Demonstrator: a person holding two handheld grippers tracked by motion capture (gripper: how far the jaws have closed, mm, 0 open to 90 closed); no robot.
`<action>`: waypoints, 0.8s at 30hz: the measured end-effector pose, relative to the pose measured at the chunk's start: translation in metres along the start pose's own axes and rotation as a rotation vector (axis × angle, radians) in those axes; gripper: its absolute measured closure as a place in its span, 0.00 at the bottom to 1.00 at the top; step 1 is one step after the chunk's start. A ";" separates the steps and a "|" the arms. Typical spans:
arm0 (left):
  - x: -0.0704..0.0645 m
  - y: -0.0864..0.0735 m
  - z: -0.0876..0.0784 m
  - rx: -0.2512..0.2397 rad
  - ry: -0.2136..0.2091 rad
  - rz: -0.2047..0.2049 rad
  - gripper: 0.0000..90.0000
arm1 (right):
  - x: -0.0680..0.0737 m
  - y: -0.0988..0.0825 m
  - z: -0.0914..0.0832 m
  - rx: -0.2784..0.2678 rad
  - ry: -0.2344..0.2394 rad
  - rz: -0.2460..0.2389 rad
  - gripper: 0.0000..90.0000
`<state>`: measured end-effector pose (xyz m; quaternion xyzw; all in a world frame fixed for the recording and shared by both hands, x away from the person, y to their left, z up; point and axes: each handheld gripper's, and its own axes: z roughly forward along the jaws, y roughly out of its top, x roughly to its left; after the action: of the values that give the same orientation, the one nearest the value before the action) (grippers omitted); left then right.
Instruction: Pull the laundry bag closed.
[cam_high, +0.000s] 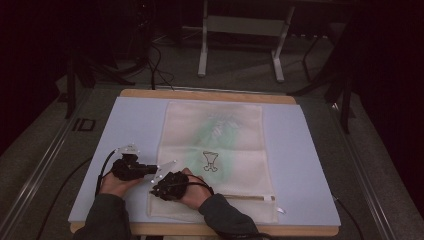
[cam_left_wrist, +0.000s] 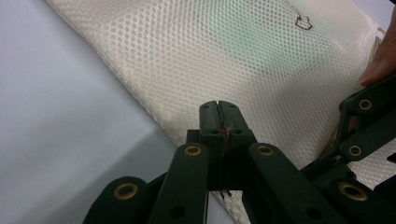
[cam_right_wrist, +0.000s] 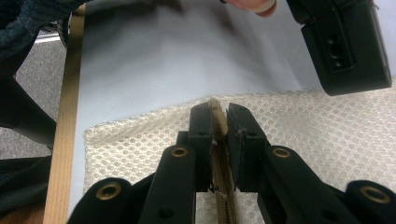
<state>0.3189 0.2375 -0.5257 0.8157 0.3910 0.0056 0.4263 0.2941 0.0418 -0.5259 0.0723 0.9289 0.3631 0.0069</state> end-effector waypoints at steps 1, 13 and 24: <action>0.000 0.000 0.000 0.000 0.000 0.000 0.99 | 0.000 0.000 0.000 0.004 0.001 -0.002 0.90; -0.001 0.000 0.003 0.033 -0.016 0.010 0.99 | 0.001 0.002 0.004 0.023 0.002 -0.008 0.91; -0.003 -0.003 0.009 0.107 -0.014 0.028 0.99 | 0.002 -0.001 0.004 0.010 -0.002 -0.013 0.91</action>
<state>0.3183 0.2307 -0.5327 0.8429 0.3762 -0.0149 0.3844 0.2924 0.0441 -0.5293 0.0668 0.9311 0.3583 0.0100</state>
